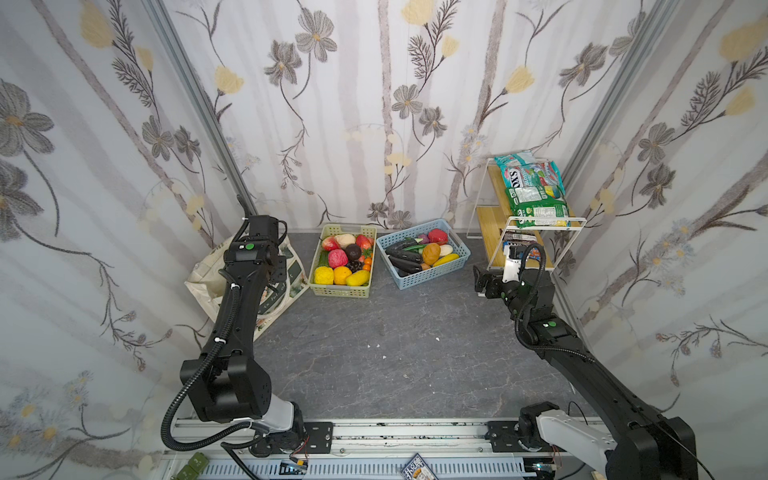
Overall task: Place the food into the grocery bag and tie it
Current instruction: 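Reach the left gripper to the tote bag's handle and grasp it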
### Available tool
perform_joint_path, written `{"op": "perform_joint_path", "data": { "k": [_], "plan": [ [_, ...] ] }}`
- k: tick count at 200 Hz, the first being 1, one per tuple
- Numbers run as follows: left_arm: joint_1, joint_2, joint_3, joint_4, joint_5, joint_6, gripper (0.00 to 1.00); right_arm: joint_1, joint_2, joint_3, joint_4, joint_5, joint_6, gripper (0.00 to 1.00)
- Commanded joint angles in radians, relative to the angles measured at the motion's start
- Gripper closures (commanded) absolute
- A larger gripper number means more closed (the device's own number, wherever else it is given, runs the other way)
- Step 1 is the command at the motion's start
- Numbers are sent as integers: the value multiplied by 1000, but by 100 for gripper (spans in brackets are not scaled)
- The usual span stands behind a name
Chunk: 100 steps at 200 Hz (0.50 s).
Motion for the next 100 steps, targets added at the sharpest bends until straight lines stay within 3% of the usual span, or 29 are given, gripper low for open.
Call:
{"op": "perform_joint_path", "data": {
  "k": [1, 47, 100],
  "plan": [
    [5, 15, -6, 45, -9, 53, 51, 7, 9, 20, -2, -8, 4, 2],
    [12, 22, -33, 111, 1, 65, 68, 18, 7, 26, -15, 2, 7, 3],
    [12, 34, -53, 222, 39, 104, 79, 30, -4, 26, -43, 21, 4, 2]
  ]
}}
